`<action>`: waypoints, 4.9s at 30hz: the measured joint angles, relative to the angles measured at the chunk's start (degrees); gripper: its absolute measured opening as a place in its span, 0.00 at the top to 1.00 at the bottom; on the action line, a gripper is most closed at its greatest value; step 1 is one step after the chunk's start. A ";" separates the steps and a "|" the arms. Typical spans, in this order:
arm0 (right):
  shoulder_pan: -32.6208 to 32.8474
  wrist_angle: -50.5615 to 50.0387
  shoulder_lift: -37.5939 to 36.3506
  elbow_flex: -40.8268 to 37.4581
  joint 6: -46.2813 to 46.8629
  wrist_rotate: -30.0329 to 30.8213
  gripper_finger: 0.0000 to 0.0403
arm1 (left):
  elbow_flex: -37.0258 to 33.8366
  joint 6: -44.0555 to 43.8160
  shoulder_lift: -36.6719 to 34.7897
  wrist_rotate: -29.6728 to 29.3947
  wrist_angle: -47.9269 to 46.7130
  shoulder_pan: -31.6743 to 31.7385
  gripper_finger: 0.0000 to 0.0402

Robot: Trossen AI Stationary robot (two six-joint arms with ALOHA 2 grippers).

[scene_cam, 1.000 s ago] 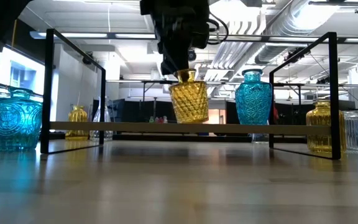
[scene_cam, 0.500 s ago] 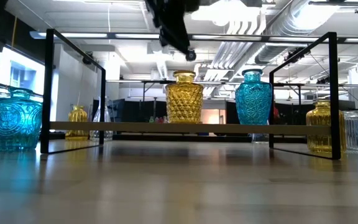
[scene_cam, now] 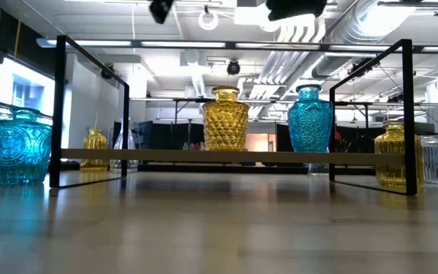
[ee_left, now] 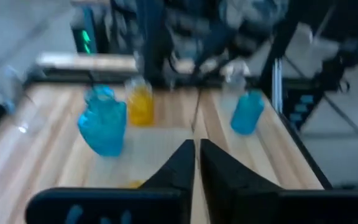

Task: Sort vases onto shelf
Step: Put the yellow vase on the shelf, then put the transparent vase on the shelf

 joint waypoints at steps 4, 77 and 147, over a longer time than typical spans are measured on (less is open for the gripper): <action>-2.06 0.29 6.36 2.48 2.99 -2.01 0.36 | -9.44 -0.16 -8.79 -3.15 8.50 -0.65 0.99; -15.63 -17.12 21.38 10.69 18.15 -4.97 0.56 | -24.28 -1.07 -30.21 -11.25 9.01 -0.57 0.99; -21.10 -37.82 0.62 14.69 11.00 11.87 0.97 | -24.23 -0.08 -27.65 -10.99 8.24 3.35 1.00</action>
